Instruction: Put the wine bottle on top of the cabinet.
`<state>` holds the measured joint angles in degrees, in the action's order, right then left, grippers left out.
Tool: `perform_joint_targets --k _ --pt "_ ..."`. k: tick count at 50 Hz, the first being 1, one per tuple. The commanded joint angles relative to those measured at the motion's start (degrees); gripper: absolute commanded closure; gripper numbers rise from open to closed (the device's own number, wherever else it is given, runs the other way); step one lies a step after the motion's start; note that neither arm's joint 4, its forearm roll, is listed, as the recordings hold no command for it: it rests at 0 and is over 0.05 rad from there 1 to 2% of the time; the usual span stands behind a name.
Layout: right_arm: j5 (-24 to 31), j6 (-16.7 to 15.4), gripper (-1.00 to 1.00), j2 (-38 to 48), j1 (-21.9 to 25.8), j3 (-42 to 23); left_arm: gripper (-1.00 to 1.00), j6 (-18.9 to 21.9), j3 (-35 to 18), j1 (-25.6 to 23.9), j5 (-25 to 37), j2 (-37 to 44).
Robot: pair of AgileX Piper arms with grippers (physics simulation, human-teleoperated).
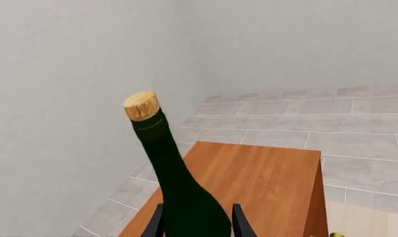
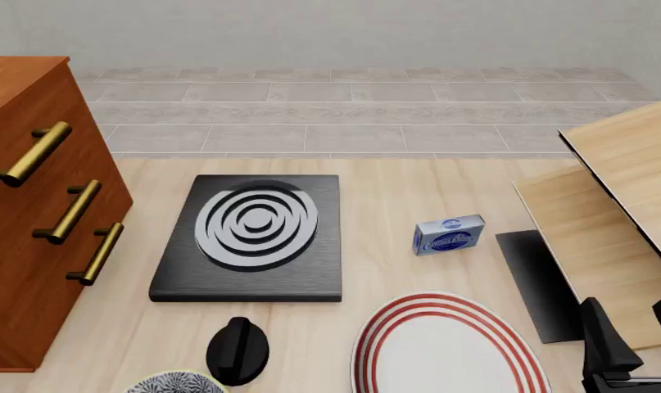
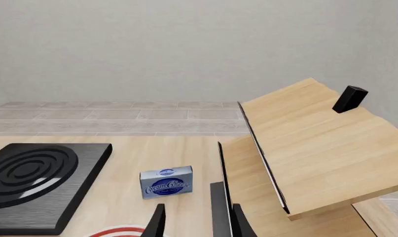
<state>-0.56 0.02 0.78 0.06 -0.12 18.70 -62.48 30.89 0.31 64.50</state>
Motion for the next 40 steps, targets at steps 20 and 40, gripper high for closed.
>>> perform_joint_targets --k 20,40 --pt "0.0 0.0 -1.0 -0.01 0.0 0.0 -1.0 -1.14 -1.99 2.29 3.47 -3.08" --pt "0.0 0.0 -1.0 0.0 0.0 0.0 -1.0 -1.7 -2.73 2.36 5.57 -5.17"
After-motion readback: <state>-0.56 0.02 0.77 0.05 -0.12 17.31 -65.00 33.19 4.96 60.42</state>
